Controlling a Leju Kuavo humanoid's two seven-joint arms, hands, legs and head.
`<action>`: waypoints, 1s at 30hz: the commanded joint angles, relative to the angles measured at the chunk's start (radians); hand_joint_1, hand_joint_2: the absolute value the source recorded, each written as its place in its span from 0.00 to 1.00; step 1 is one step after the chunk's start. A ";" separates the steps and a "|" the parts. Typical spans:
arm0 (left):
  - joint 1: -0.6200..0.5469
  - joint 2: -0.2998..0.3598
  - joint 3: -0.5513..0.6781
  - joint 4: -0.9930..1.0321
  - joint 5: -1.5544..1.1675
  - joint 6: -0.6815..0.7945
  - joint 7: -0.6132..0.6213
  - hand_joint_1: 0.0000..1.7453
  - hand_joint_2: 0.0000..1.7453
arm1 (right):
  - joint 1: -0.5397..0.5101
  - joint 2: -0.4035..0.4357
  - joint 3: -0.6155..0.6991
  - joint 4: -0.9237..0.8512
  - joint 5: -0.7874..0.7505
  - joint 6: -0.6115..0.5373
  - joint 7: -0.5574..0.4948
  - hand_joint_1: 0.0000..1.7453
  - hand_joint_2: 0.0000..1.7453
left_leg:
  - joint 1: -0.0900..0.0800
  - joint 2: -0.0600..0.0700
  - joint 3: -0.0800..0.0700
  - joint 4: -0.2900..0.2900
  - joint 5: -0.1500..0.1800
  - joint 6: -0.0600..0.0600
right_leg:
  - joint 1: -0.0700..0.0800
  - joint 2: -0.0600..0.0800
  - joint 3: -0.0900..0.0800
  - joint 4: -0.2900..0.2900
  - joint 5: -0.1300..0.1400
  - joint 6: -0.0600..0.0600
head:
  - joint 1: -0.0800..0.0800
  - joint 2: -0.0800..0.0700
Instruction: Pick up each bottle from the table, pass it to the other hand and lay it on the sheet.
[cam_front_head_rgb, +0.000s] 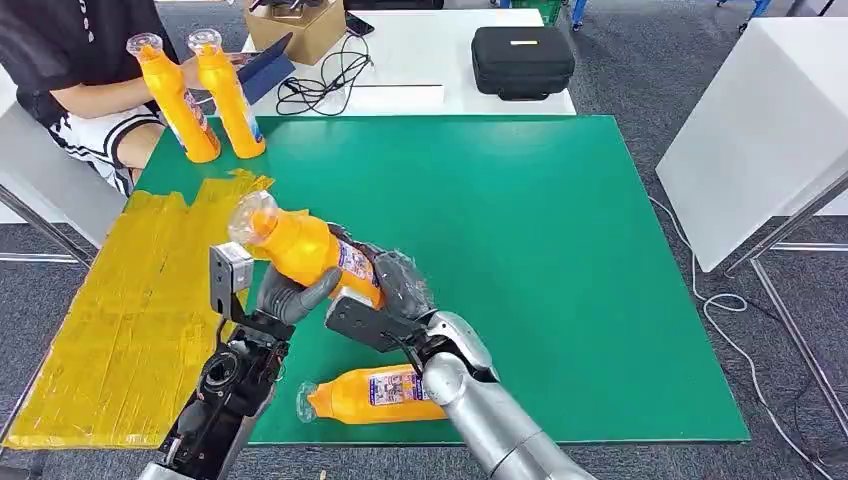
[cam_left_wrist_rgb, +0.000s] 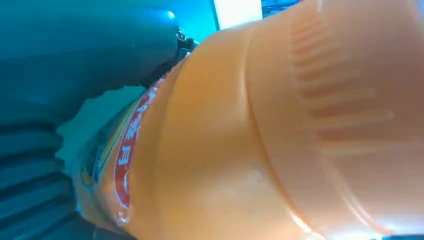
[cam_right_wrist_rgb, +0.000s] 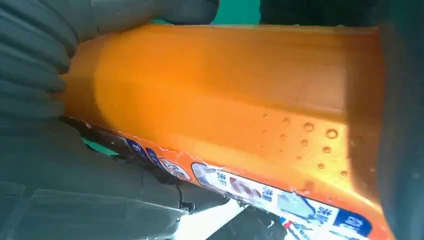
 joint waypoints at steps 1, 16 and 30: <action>-0.064 -0.006 0.043 0.038 0.013 -0.003 -0.005 1.00 1.00 | 0.003 -0.091 -0.042 -0.116 0.041 0.031 0.050 0.00 1.00 | 0.002 -0.004 0.004 0.001 -0.002 -0.001 | 0.001 -0.006 0.006 -0.001 -0.002 0.002 | 0.000 0.000; -0.105 0.016 0.091 0.092 -0.113 0.114 -0.061 1.00 1.00 | 0.248 -0.277 -0.091 -0.589 0.279 -0.019 0.105 0.00 1.00 | 0.001 -0.005 0.004 0.000 -0.002 -0.001 | 0.001 -0.006 0.007 -0.002 -0.002 0.002 | 0.000 0.000; -0.142 0.048 0.074 0.060 -0.386 0.291 -0.062 1.00 1.00 | 0.331 -0.309 -0.136 -0.710 0.313 -0.057 0.108 0.00 1.00 | 0.001 -0.002 0.002 0.000 -0.001 -0.001 | 0.001 -0.003 0.004 -0.001 -0.002 0.001 | 0.000 0.000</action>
